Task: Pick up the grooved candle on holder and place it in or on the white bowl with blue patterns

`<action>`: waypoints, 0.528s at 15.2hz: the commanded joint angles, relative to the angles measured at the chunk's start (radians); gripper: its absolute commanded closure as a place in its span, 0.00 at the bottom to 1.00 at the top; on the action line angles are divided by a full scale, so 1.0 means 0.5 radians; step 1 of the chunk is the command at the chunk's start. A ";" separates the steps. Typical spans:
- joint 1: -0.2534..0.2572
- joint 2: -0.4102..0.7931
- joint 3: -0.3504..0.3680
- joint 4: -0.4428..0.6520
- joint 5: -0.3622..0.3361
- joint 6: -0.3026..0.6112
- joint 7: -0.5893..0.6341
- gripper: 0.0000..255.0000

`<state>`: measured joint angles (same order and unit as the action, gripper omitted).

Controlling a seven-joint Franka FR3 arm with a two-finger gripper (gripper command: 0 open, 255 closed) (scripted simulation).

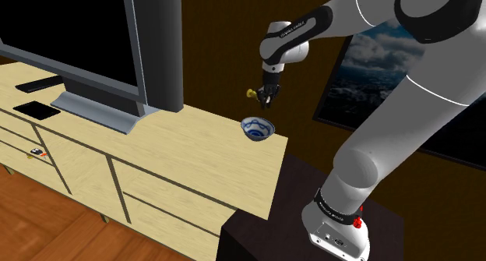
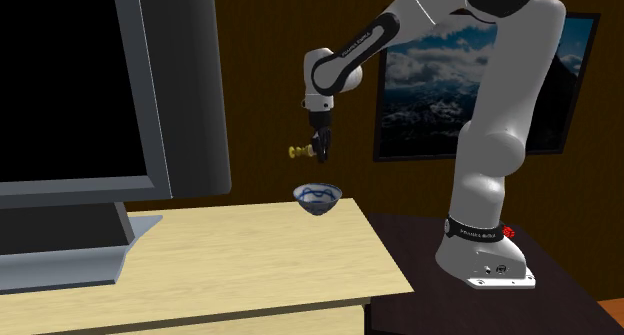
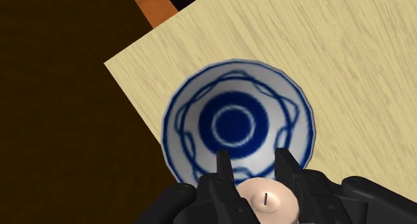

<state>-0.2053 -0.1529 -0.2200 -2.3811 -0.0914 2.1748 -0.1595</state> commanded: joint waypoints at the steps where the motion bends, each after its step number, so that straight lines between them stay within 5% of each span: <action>1: 0.002 0.034 -0.001 -0.027 0.005 0.061 0.001 1.00; 8: 0.002 0.145 -0.009 -0.098 0.022 0.241 -0.009 1.00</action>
<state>-0.2046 -0.0857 -0.2245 -2.4272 -0.0812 2.2871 -0.1642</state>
